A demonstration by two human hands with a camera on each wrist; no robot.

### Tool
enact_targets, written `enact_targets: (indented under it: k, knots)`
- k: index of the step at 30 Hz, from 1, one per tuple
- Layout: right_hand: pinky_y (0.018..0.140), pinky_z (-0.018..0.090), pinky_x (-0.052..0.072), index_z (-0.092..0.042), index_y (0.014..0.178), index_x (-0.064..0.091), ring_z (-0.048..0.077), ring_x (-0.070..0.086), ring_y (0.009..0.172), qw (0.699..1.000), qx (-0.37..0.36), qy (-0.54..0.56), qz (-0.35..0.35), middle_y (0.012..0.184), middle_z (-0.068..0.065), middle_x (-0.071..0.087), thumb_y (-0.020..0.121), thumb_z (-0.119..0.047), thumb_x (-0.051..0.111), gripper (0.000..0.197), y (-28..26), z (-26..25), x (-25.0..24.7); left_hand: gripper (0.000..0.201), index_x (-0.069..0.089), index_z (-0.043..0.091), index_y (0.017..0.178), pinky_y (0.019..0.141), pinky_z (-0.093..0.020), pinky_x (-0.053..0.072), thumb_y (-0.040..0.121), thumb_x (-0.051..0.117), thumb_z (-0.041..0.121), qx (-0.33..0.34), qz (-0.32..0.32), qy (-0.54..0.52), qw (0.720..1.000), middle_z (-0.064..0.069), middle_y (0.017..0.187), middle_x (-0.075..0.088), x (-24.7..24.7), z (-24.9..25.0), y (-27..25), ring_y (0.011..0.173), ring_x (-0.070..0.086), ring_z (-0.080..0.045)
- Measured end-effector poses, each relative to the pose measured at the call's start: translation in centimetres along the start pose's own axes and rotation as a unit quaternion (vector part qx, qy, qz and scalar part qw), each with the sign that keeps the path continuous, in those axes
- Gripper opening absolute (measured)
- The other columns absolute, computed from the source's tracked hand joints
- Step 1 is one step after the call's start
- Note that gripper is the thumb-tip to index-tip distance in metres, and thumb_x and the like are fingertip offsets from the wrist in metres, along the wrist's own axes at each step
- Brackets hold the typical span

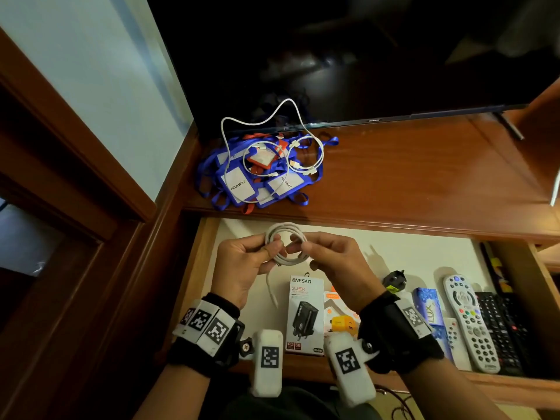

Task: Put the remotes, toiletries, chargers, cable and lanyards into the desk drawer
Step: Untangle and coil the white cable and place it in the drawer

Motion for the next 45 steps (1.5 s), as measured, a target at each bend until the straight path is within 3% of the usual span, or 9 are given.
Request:
enact_targets:
  k: [5,11,17,25,29,32,35,39,45]
  knots:
    - [0.055,0.008,0.041,0.007,0.094,0.068,0.000,0.059,0.059,0.998,-0.024,-0.036,0.035,0.074,0.010,0.068,0.084,0.004,0.063,0.012,0.1,-0.4,-0.5,0.020,0.073,0.010,0.098,0.067,-0.021,0.056,0.080,0.071,0.004,0.018,0.042,0.009,0.999,-0.006,0.082,0.075,0.1,-0.5,-0.3,0.079,0.072,-0.015]
    - [0.056,0.019,0.035,-0.001,0.089,0.071,0.003,0.048,0.056,0.996,0.030,-0.044,0.071,0.071,0.002,0.065,0.087,-0.004,0.062,0.010,-0.2,1.6,-1.2,0.022,0.073,0.011,0.100,0.068,-0.023,0.055,0.079,0.073,0.008,0.036,0.053,0.045,0.997,-0.004,0.082,0.075,0.1,-0.9,-0.5,0.079,0.072,-0.013]
    - [0.052,0.014,0.037,0.005,0.084,0.069,0.001,0.051,0.053,0.996,0.039,-0.024,0.071,0.070,0.008,0.065,0.087,0.001,0.059,0.012,-0.3,1.5,-1.3,0.021,0.073,0.011,0.100,0.066,-0.020,0.054,0.079,0.073,0.009,0.049,0.051,0.060,0.996,-0.004,0.081,0.075,0.3,-0.8,-0.7,0.077,0.071,-0.011]
    - [0.053,0.024,0.026,-0.009,0.071,0.065,0.009,0.037,0.050,0.973,0.138,0.181,-0.032,0.056,0.001,0.055,0.081,-0.010,0.056,0.013,-0.3,2.1,2.3,0.009,0.076,0.016,0.087,0.080,-0.028,0.053,0.083,0.070,0.020,0.023,0.042,0.064,0.997,-0.003,0.079,0.075,0.7,-1.8,-0.5,0.079,0.068,-0.013]
    - [0.056,0.027,0.023,-0.009,0.085,0.057,0.011,0.027,0.056,0.960,0.170,0.213,-0.064,0.056,-0.003,0.043,0.077,-0.017,0.063,0.013,-0.4,2.2,2.7,0.006,0.075,0.017,0.085,0.071,-0.022,0.050,0.081,0.071,0.015,0.032,0.057,0.082,0.994,-0.002,0.077,0.074,0.3,-1.3,-0.2,0.072,0.067,-0.006]
    - [0.058,0.027,0.029,-0.010,0.094,0.059,0.010,0.040,0.059,0.969,0.163,0.177,-0.048,0.066,-0.002,0.052,0.074,-0.010,0.065,0.021,-0.1,2.3,2.1,0.005,0.076,0.017,0.082,0.070,-0.029,0.052,0.080,0.073,0.015,0.034,0.072,0.081,0.994,-0.006,0.076,0.074,-0.3,-0.8,0.1,0.070,0.066,-0.013]
    - [0.057,0.025,0.035,-0.008,0.092,0.068,0.010,0.046,0.061,0.987,0.125,0.091,0.043,0.069,-0.001,0.059,0.082,0.003,0.060,0.017,0.3,2.3,0.0,0.006,0.076,0.017,0.083,0.062,-0.019,0.047,0.078,0.074,0.017,0.049,0.084,0.090,0.991,0.000,0.068,0.072,-0.5,0.2,0.2,0.062,0.062,-0.004]
    - [0.050,0.027,0.042,0.004,0.082,0.067,0.016,0.049,0.052,0.989,0.068,-0.017,0.130,0.062,0.008,0.059,0.081,-0.003,0.069,0.007,0.1,1.1,-2.4,0.004,0.075,0.023,0.073,0.064,-0.026,0.048,0.076,0.077,0.021,0.068,0.105,0.106,0.987,-0.001,0.063,0.070,-1.1,1.2,0.2,0.061,0.061,-0.009]
    - [0.046,0.026,0.038,0.001,0.072,0.064,0.018,0.048,0.050,0.991,0.108,0.031,0.072,0.065,0.011,0.060,0.079,-0.007,0.069,0.012,-0.6,1.0,-2.3,0.010,0.075,0.021,0.081,0.066,-0.026,0.053,0.074,0.078,0.014,0.085,0.110,0.116,0.983,0.001,0.066,0.072,-2.0,2.2,0.2,0.063,0.064,-0.010]
Point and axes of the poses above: each hand's wrist, its own y-axis towards the middle knuckle, its own x-axis out of the palm, z = x × y, the point moved 10 cm from there along y, towards the middle knuckle
